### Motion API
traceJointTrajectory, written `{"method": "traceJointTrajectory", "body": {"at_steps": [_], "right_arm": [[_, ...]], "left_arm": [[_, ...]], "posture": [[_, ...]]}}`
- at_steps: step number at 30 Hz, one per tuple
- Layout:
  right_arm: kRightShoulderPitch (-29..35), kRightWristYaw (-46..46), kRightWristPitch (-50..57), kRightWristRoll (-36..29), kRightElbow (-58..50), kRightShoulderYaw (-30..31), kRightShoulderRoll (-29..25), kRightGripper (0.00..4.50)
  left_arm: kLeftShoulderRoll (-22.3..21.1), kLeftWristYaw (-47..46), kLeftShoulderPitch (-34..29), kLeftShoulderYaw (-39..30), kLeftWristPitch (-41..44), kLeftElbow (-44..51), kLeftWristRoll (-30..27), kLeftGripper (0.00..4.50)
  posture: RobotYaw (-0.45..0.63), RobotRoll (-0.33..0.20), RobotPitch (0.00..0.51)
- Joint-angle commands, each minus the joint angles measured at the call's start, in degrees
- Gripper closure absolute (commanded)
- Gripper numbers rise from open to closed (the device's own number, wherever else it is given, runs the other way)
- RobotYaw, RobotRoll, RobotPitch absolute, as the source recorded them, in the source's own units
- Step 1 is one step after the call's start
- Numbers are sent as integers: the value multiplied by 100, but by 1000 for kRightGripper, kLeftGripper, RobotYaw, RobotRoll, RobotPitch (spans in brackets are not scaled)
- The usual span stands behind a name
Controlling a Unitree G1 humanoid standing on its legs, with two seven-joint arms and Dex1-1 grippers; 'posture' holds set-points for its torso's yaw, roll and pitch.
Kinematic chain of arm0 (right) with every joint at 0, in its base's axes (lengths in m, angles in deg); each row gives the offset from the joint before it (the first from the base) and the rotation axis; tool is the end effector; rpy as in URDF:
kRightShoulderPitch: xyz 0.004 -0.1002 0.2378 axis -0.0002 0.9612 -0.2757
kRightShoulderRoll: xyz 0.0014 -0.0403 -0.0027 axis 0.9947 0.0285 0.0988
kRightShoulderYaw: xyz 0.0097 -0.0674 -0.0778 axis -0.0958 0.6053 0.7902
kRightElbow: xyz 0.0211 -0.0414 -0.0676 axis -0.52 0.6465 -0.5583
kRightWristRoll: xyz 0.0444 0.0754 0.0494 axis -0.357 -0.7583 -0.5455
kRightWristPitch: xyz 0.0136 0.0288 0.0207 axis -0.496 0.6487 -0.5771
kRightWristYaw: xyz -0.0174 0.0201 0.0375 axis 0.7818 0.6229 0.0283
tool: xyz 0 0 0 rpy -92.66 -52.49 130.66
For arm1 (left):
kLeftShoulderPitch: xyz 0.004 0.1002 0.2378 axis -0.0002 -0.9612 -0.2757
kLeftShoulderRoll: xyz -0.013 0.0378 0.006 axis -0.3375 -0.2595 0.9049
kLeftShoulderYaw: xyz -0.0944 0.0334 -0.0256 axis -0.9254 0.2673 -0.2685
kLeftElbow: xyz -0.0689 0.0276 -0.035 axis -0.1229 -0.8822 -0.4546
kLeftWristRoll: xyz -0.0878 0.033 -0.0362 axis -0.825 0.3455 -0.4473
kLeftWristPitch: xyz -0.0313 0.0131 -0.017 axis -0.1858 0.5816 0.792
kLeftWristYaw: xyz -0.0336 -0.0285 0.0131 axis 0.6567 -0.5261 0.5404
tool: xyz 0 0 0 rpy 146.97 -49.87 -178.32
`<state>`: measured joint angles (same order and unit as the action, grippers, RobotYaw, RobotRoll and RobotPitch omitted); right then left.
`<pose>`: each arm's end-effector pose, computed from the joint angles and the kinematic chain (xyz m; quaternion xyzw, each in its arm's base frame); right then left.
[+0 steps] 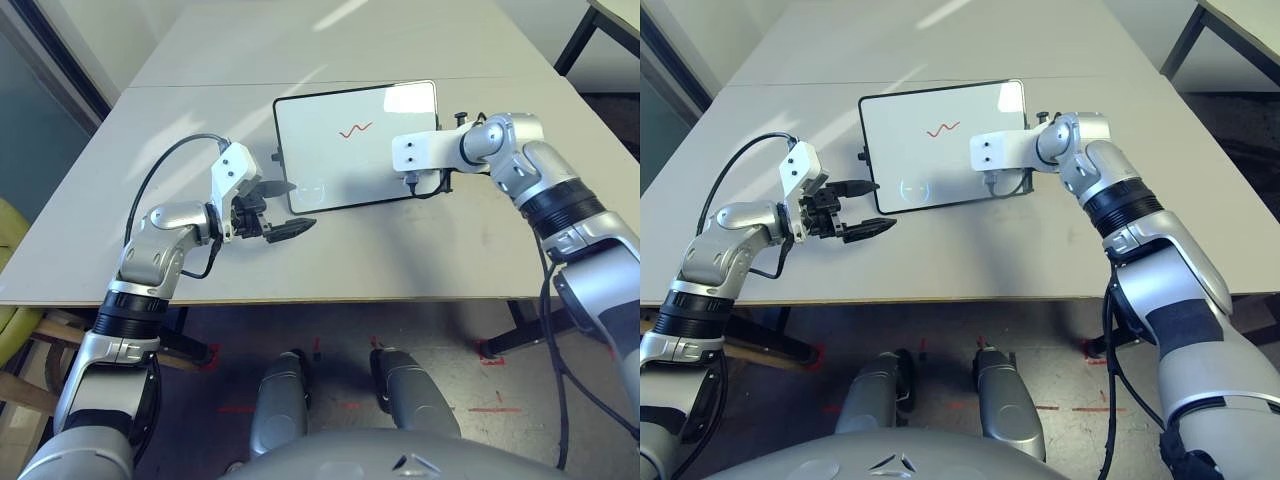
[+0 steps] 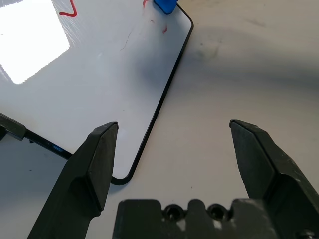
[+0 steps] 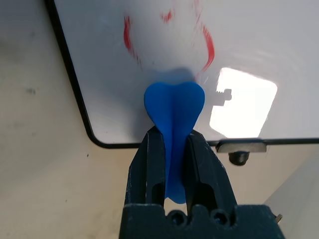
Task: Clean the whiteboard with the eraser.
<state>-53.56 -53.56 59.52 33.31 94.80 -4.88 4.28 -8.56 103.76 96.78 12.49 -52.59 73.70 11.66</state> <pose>0.3528 -0.1772 0.2133 -0.6320 0.2148 0.3283 0.6684 0.2784 0.2271 0.1522 0.1199 0.0778 -0.5029 0.8524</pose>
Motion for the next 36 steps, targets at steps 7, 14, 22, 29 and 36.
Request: {"method": "traceJointTrajectory", "body": {"at_steps": [7,14,22,29,36], "right_arm": [[101,-36,67,33,-62,41,20,4184],[210,-70,140,-16,-369,61,235,4184],[318,-88,214,-4,-591,81,378,4184],[320,-74,270,6,-658,98,597,4184],[235,-24,188,72,-454,80,501,4184]], "left_arm": [[-38,28,46,-29,-35,-114,70,0],[-59,25,34,-44,-31,-116,65,0],[-98,24,27,-75,-20,-116,59,0],[-106,26,21,-95,-12,-104,68,0],[-108,28,27,-108,-28,-129,77,0]], "posture": [[-148,0,142],[-141,0,146],[-134,0,146],[-128,0,141],[-129,0,140]]}}
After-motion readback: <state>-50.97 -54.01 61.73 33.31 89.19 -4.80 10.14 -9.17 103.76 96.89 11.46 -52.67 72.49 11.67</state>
